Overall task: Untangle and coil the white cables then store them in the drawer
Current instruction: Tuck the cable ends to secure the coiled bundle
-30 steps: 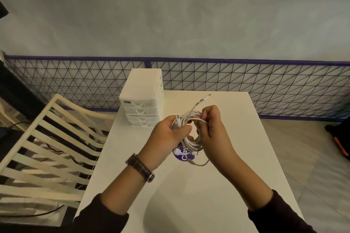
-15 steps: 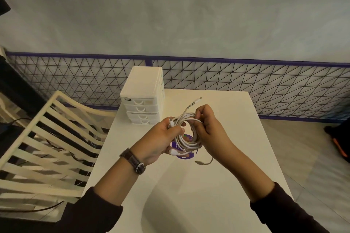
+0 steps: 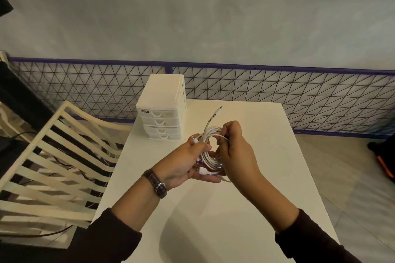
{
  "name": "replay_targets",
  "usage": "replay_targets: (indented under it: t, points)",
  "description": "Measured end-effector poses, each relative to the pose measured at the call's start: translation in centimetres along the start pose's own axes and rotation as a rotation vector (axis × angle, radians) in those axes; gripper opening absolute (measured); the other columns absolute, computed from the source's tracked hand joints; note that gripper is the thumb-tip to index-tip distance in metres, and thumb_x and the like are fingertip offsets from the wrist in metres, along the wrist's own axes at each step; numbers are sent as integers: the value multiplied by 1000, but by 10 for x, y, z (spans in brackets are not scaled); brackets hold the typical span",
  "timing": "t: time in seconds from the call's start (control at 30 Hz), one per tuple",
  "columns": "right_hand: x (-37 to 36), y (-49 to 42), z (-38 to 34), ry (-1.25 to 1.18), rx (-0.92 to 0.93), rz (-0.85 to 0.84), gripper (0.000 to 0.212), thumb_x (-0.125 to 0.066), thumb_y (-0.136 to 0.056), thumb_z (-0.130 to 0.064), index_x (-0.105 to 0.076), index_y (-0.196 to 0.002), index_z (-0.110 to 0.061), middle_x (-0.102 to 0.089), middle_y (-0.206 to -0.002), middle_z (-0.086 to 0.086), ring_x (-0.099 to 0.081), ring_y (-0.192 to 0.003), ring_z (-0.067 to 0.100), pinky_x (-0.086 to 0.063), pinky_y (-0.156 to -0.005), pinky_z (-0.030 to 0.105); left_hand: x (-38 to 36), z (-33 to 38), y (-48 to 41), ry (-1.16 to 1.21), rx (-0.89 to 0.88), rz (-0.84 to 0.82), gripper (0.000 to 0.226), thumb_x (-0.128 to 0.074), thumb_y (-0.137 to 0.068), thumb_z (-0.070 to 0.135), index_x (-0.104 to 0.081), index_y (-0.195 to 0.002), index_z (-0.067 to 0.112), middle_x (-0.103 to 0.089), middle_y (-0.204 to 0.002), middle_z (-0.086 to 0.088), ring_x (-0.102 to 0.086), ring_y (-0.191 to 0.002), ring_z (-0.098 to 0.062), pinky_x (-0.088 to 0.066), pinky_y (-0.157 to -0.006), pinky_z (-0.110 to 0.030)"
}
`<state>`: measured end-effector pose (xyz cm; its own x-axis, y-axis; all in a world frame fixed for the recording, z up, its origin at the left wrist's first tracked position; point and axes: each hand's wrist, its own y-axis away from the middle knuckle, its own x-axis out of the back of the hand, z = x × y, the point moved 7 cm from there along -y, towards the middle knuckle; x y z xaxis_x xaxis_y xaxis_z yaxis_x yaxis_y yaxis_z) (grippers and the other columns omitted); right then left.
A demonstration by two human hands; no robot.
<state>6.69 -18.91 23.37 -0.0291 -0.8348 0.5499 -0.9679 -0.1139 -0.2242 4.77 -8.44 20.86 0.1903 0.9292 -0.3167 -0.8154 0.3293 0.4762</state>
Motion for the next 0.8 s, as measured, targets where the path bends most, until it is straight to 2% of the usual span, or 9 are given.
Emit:
replay_targets:
  t: [0.13,0.23,0.3,0.4,0.5,0.57,0.63,0.73,0.8]
  points:
    - [1,-2,-1,-3,7,-49,8,-41,-97,-21,-34,-94,-22,-54,-68,-7,-54,-54,6,-43,-55,35,4,0,-2,-28,21,-30,28,-41,-97,10,-45,-124,5,-72,-90,-14,-71,-76,-32,-60,-63,-41]
    - [1,-5,-2,22,51,-152,10,-45,-96,-25,-36,-93,-22,-62,-79,2,-59,-64,16,-48,-60,42,11,2,-2,-85,20,-30,19,-42,-97,9,-53,-110,15,-73,-90,-10,-72,-77,-29,-60,-63,-39]
    - [5,-11,1,29,55,-213,12,-53,-92,-28,-42,-89,-26,-64,-87,0,-62,-74,20,-51,-65,41,16,3,-1,-130,30,-28,19,-43,-97,10,-53,-110,19,-69,-104,-15,-71,-80,-28,-60,-62,-35]
    - [25,-21,4,-37,70,-240,14,-70,-81,-17,-59,-80,-25,-62,-98,1,-59,-90,18,-52,-73,31,24,0,-1,-152,55,-32,30,-45,-96,11,-45,-126,13,-62,-119,-22,-69,-86,-34,-59,-60,-32]
    - [43,-28,6,52,89,-267,11,-76,-74,-17,-67,-75,-24,-64,-90,-3,-55,-81,13,-41,-67,18,28,-2,0,-171,71,-45,32,-45,-96,12,-42,-128,12,-63,-119,-22,-68,-92,-38,-59,-60,-32]
    - [53,-33,7,101,109,-232,6,-77,-73,-19,-74,-77,-21,-61,-83,-8,-51,-73,5,-36,-62,12,26,-2,1,-207,77,-75,28,-44,-96,12,-46,-124,15,-65,-117,-19,-68,-92,-39,-58,-60,-31]
    - [63,-39,6,207,181,-114,11,-76,-73,-20,-77,-83,-17,-53,-80,-5,-48,-72,4,-34,-61,11,23,-1,3,-252,75,-105,26,-44,-96,11,-48,-121,16,-66,-115,-17,-68,-91,-40,-58,-61,-30]
    - [71,-47,1,380,276,60,16,-69,-81,-24,-75,-92,-13,-53,-82,3,-49,-73,17,-36,-57,24,15,2,4,-305,60,-154,28,-43,-96,11,-46,-124,16,-67,-113,-16,-70,-87,-37,-58,-62,-31]
    - [66,-53,4,434,243,86,21,-58,-90,-26,-71,-97,-12,-60,-85,5,-55,-74,22,-41,-61,30,10,7,6,-317,42,-181,29,-44,-96,10,-46,-125,16,-68,-109,-12,-70,-85,-35,-58,-63,-31]
